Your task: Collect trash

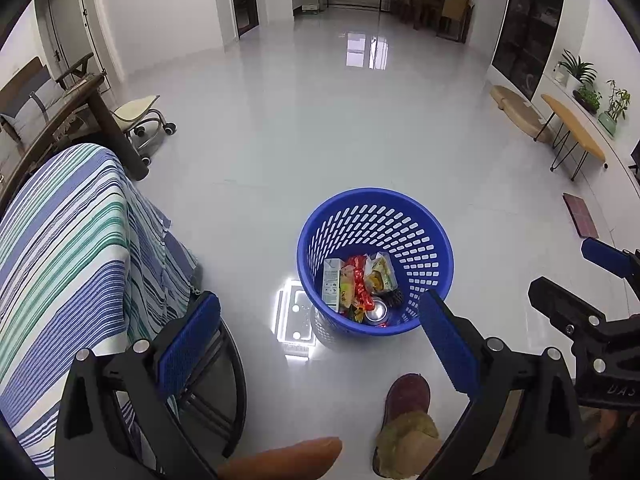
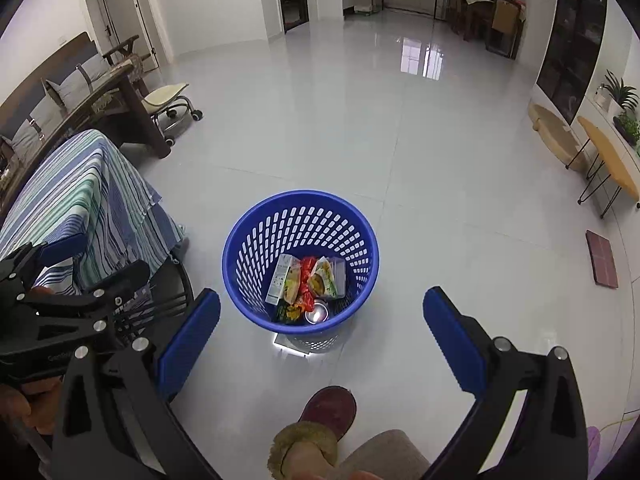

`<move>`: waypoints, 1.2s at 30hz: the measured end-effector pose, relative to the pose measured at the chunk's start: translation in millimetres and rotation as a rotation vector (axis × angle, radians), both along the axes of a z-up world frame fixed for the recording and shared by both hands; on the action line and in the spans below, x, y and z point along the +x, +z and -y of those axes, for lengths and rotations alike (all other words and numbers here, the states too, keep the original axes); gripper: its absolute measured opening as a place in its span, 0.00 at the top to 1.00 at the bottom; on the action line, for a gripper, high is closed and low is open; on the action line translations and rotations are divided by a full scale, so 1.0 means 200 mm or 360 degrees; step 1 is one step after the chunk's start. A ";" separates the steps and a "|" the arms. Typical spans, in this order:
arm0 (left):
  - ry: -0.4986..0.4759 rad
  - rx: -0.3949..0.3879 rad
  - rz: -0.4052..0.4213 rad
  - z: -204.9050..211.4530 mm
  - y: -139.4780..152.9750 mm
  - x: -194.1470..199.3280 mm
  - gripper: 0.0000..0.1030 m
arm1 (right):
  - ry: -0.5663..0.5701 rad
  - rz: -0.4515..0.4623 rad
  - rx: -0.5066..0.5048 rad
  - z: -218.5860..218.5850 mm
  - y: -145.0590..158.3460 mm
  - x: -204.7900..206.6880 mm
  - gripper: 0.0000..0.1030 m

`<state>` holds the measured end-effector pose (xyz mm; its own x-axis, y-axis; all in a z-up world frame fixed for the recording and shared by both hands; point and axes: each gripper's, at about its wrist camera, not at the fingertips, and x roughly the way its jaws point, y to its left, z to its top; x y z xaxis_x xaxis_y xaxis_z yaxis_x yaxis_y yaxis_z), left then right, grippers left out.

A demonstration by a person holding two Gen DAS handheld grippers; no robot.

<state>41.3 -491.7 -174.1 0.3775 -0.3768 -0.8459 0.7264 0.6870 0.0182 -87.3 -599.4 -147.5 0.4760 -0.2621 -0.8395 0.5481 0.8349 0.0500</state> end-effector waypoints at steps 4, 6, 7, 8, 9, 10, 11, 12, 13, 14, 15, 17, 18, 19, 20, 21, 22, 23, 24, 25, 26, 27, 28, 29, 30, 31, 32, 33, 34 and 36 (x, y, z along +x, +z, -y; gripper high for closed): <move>0.0003 0.0002 -0.0010 0.00 -0.01 0.01 0.05 | 0.0009 -0.0005 0.0007 -0.01 0.00 0.01 0.05; -0.0003 0.0005 -0.0009 0.00 -0.01 0.01 0.05 | 0.0007 -0.0007 0.0007 0.00 -0.01 0.00 0.05; -0.0005 0.0007 -0.0007 0.00 -0.01 0.01 0.05 | 0.0004 -0.0008 0.0010 0.00 -0.01 0.00 0.05; -0.0006 0.0009 -0.0004 0.00 -0.01 0.01 0.05 | 0.0003 -0.0007 0.0013 0.00 -0.01 0.00 0.05; -0.0006 0.0011 -0.0005 0.01 -0.01 0.00 0.05 | 0.0001 -0.0008 0.0016 0.00 -0.01 0.00 0.05; -0.0005 0.0012 -0.0006 0.01 -0.02 0.00 0.05 | 0.0000 -0.0008 0.0019 0.00 -0.01 0.00 0.05; -0.0005 0.0013 -0.0006 0.01 -0.02 0.00 0.05 | -0.0001 -0.0008 0.0021 0.00 -0.01 0.00 0.05; -0.0004 0.0014 -0.0005 0.01 -0.02 0.00 0.05 | 0.0000 -0.0007 0.0022 0.00 -0.01 0.00 0.05; -0.0004 0.0015 -0.0004 0.00 -0.02 0.00 0.05 | 0.0000 -0.0008 0.0022 0.00 -0.01 0.00 0.05; -0.0003 0.0016 -0.0002 0.00 -0.02 0.00 0.05 | -0.0001 -0.0009 0.0022 0.00 -0.01 0.00 0.05; -0.0002 0.0016 -0.0001 0.00 -0.02 0.00 0.05 | -0.0002 -0.0009 0.0023 0.00 -0.01 0.00 0.05; 0.0001 0.0016 -0.0005 0.00 -0.02 0.00 0.05 | -0.0002 -0.0007 0.0024 0.00 -0.01 0.00 0.05; 0.0002 0.0017 -0.0005 0.00 -0.02 0.00 0.05 | -0.0001 -0.0008 0.0024 0.00 -0.01 0.00 0.05; 0.0004 0.0019 -0.0005 0.00 -0.02 0.01 0.05 | -0.0001 -0.0009 0.0027 0.01 -0.01 0.00 0.05; 0.0005 0.0020 -0.0006 0.00 -0.02 0.01 0.05 | 0.0000 -0.0009 0.0026 0.01 -0.01 0.00 0.05; 0.0005 0.0021 -0.0007 0.00 -0.02 0.01 0.05 | 0.0000 -0.0011 0.0027 0.00 -0.01 0.00 0.05; 0.0005 0.0022 -0.0007 0.00 -0.02 0.01 0.05 | 0.0001 -0.0013 0.0026 0.00 -0.01 0.00 0.05; 0.0005 0.0024 -0.0006 0.00 -0.02 0.01 0.05 | 0.0003 -0.0014 0.0027 0.00 -0.01 0.00 0.05; 0.0005 0.0026 -0.0006 0.00 -0.02 0.01 0.05 | 0.0004 -0.0015 0.0026 0.00 -0.01 0.00 0.05; 0.0005 0.0025 -0.0006 0.00 -0.02 0.01 0.05 | 0.0004 -0.0017 0.0026 0.00 -0.01 0.00 0.05; 0.0005 0.0024 -0.0006 0.00 -0.02 0.01 0.05 | 0.0004 -0.0018 0.0025 0.00 -0.01 0.00 0.05; 0.0004 0.0025 -0.0006 0.00 -0.02 0.01 0.05 | 0.0002 -0.0017 0.0026 0.00 -0.01 0.00 0.05; 0.0005 0.0026 -0.0004 0.00 -0.02 0.01 0.05 | 0.0002 -0.0017 0.0026 0.00 -0.01 0.00 0.05; 0.0004 0.0026 -0.0003 0.00 -0.02 0.01 0.05 | 0.0002 -0.0016 0.0026 0.00 -0.01 0.00 0.05; 0.0003 0.0027 -0.0002 -0.01 -0.02 0.01 0.05 | 0.0003 -0.0017 0.0026 0.00 -0.01 0.00 0.05; 0.0004 0.0027 -0.0003 -0.01 -0.02 0.01 0.05 | 0.0002 -0.0016 0.0028 0.00 -0.01 0.00 0.05; 0.0004 0.0027 -0.0004 -0.01 -0.02 0.01 0.05 | 0.0003 -0.0016 0.0027 0.00 -0.01 0.00 0.05; 0.0004 0.0027 -0.0004 -0.01 -0.02 0.01 0.05 | 0.0004 -0.0016 0.0027 0.00 -0.01 0.00 0.05; 0.0004 0.0028 -0.0003 -0.01 -0.02 0.01 0.05 | 0.0004 -0.0017 0.0026 0.00 -0.01 0.00 0.05; 0.0003 0.0027 -0.0003 -0.01 -0.02 0.01 0.05 | 0.0005 -0.0017 0.0027 0.00 -0.01 0.00 0.05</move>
<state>42.9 -490.7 -178.6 0.3768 -0.3614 -0.8529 0.7251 0.6881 0.0287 -87.3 -600.0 -150.4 0.4675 -0.2461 -0.8491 0.5460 0.8357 0.0584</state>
